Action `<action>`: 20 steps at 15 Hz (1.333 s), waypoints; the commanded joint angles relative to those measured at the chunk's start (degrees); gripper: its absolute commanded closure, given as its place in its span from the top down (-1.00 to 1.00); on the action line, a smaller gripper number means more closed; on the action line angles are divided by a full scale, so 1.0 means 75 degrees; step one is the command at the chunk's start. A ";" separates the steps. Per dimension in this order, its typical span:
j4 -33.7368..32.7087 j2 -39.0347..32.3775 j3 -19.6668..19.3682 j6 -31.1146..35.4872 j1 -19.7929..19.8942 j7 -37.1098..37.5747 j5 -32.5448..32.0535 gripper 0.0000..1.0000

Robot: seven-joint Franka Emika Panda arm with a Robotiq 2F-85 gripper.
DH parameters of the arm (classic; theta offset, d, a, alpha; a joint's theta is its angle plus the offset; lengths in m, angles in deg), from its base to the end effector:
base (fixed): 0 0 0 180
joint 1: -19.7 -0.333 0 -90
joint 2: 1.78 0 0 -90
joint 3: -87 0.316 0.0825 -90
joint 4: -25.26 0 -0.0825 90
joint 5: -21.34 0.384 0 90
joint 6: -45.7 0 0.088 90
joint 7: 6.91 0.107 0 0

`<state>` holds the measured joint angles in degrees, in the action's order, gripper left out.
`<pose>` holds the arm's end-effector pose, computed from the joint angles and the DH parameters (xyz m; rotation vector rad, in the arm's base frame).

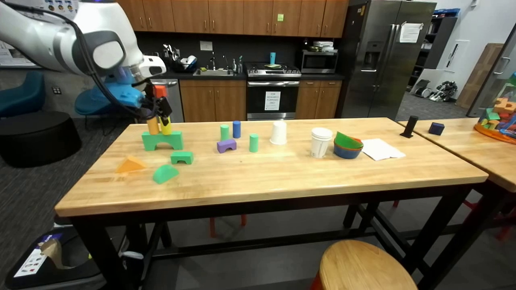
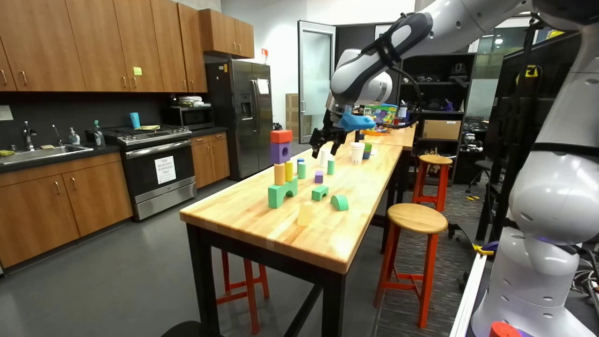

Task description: Remove the green block from on top of the pile on the left and put it on the table

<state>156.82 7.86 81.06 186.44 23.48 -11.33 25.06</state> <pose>0.5083 -0.0884 0.4520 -3.0658 0.2110 -0.5160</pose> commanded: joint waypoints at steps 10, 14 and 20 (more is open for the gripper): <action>0.0357 0.2155 -0.0436 -0.5006 0.0097 -0.2539 -0.1356 1.00; 0.0347 0.2016 -0.0483 -0.4831 0.0046 -0.2363 -0.1224 1.00; 0.0482 0.2076 -0.0501 -0.4615 0.0007 -0.2316 -0.1043 1.00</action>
<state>159.73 23.20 77.64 150.50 24.04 -29.13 16.22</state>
